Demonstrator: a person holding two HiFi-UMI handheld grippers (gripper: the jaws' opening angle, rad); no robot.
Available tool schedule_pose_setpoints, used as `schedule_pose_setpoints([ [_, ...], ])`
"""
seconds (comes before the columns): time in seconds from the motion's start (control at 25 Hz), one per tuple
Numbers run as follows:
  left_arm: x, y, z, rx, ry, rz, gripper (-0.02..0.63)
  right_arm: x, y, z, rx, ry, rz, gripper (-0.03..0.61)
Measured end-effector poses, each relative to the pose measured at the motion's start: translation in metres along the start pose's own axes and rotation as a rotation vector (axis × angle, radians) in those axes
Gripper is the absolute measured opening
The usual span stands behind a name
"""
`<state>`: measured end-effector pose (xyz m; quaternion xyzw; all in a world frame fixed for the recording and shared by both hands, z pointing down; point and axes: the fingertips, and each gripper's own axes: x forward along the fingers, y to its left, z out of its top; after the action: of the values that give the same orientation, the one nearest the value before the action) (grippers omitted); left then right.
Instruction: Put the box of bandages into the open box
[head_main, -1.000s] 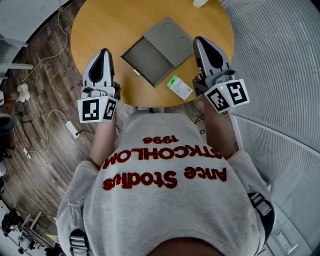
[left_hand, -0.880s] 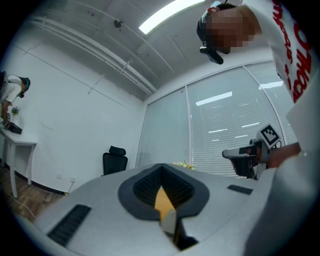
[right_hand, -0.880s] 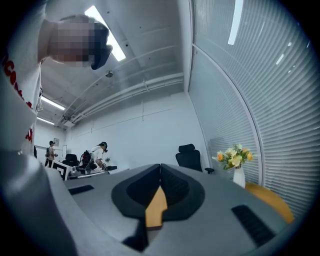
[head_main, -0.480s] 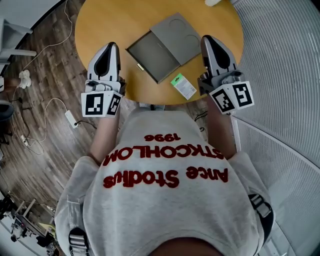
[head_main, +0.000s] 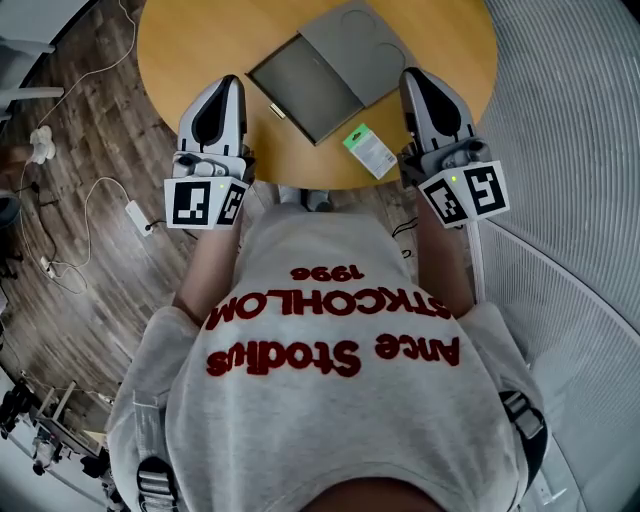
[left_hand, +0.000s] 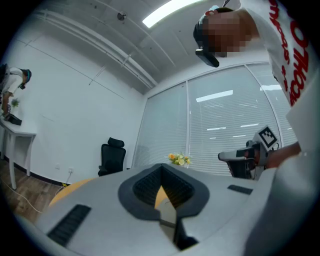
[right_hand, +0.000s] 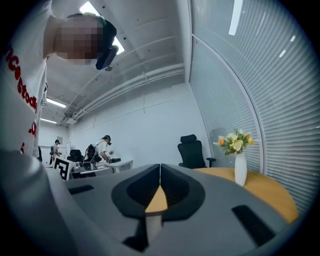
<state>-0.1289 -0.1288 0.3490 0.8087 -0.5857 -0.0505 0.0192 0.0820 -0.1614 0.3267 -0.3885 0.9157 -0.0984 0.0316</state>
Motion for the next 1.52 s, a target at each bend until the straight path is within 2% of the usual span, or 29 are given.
schedule_pose_setpoints([
  [0.24, 0.001, -0.013, -0.045, -0.024, 0.086, -0.023, 0.0, -0.011, -0.002, -0.06, 0.052, 0.115, 0.007, 0.008],
  [0.4, -0.001, -0.014, -0.067, -0.043, 0.136, -0.03, 0.0, -0.015, 0.002, -0.115, 0.05, 0.273, 0.045, 0.011],
  [0.48, 0.002, -0.012, -0.072, -0.049, 0.157, -0.026, 0.0, -0.016, 0.001, -0.149, 0.057, 0.401, 0.065, 0.122],
  [0.6, 0.005, -0.009, -0.077, -0.055, 0.182, -0.017, 0.0, -0.023, -0.001, -0.203, 0.039, 0.601, 0.084, 0.229],
  [0.76, 0.004, -0.002, -0.089, -0.057, 0.203, -0.009, 0.0, -0.034, -0.005, -0.267, -0.064, 0.788, 0.085, 0.301],
  [1.0, -0.012, -0.003, -0.107, -0.06, 0.232, 0.007, 0.0, -0.058, 0.0, -0.323, -0.233, 0.992, 0.118, 0.358],
  [1.12, -0.012, -0.002, -0.108, -0.066, 0.244, 0.013, 0.0, -0.059, -0.003, -0.328, -0.258, 1.037, 0.13, 0.36],
  [1.32, -0.017, -0.002, -0.113, -0.064, 0.242, 0.019, 0.0, -0.06, -0.004, -0.337, -0.216, 1.049, 0.132, 0.36],
  [1.52, -0.014, 0.001, -0.101, -0.054, 0.221, 0.03, 0.0, -0.056, -0.007, -0.321, -0.149, 0.99, 0.109, 0.357],
])
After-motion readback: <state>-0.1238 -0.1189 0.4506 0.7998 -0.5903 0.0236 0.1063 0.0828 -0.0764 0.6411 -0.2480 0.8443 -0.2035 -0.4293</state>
